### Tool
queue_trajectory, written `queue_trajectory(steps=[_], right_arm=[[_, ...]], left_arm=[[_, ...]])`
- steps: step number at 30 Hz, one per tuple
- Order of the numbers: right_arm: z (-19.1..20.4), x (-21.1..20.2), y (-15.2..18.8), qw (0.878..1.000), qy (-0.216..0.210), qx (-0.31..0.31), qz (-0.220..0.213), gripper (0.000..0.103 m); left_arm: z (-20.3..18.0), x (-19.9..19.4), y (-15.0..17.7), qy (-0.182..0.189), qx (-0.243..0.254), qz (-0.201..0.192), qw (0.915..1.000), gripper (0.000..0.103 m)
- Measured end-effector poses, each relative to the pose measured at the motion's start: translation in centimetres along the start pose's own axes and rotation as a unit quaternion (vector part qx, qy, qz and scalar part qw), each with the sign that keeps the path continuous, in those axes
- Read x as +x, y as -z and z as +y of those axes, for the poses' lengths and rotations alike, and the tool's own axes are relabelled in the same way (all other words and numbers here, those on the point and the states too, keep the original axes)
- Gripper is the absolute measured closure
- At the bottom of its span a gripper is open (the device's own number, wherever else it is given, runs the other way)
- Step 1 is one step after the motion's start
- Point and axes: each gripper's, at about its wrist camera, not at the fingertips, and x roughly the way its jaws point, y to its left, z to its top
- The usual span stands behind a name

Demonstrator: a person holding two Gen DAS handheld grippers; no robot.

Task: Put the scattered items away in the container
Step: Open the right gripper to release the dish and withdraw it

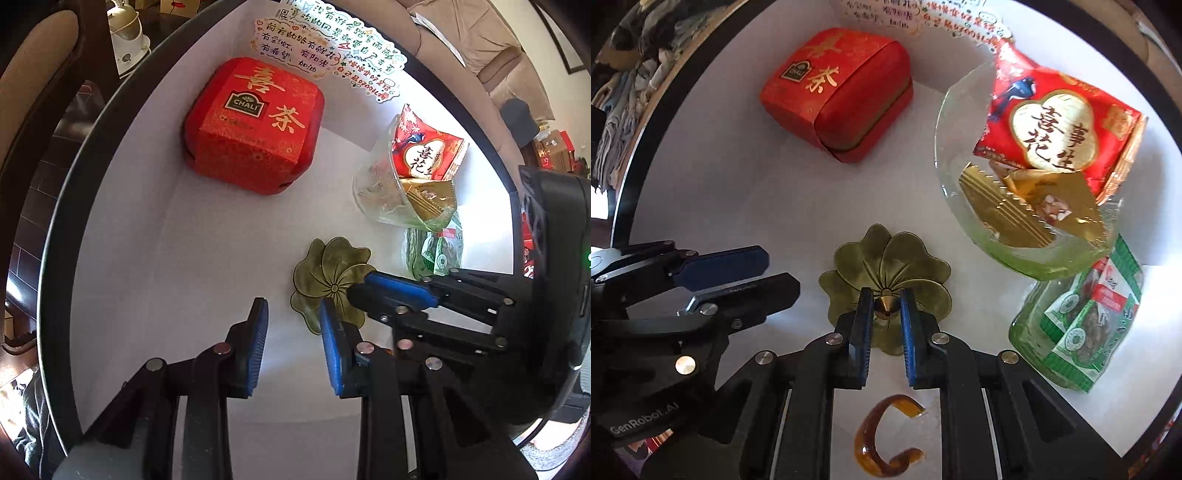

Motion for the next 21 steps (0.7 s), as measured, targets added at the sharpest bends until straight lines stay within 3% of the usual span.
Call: queue_trajectory(steps=[2, 7, 11, 15, 21], right_arm=[[-1.0, 0.0, -0.2, 1.000, -0.004, 0.008, 0.004, 0.089], [-3.8, -1.6, -0.1, 0.997, -0.060, 0.045, -0.011, 0.088], [-5.8, -4.1, 0.4, 0.997, -0.049, 0.049, -0.027, 0.085], [-7.9, -5.9, 0.7, 0.998, -0.009, 0.047, -0.032, 0.085], [-9.8, -9.2, 1.4, 0.997, -0.019, 0.038, -0.057, 0.085]], left_arm=[[0.2, 0.0, 0.0, -0.005, 0.003, 0.002, 1.0000, 0.073], [0.2, 0.5, -0.1, -0.006, 0.002, 0.009, 0.9999, 0.065], [-0.3, 0.8, -0.1, -0.015, 0.009, 0.014, 0.9997, 0.065], [-1.3, 1.2, -0.4, -0.040, 0.029, 0.022, 0.9985, 0.065], [-2.0, 2.4, -1.3, -0.072, 0.036, 0.046, 0.9957, 0.065]])
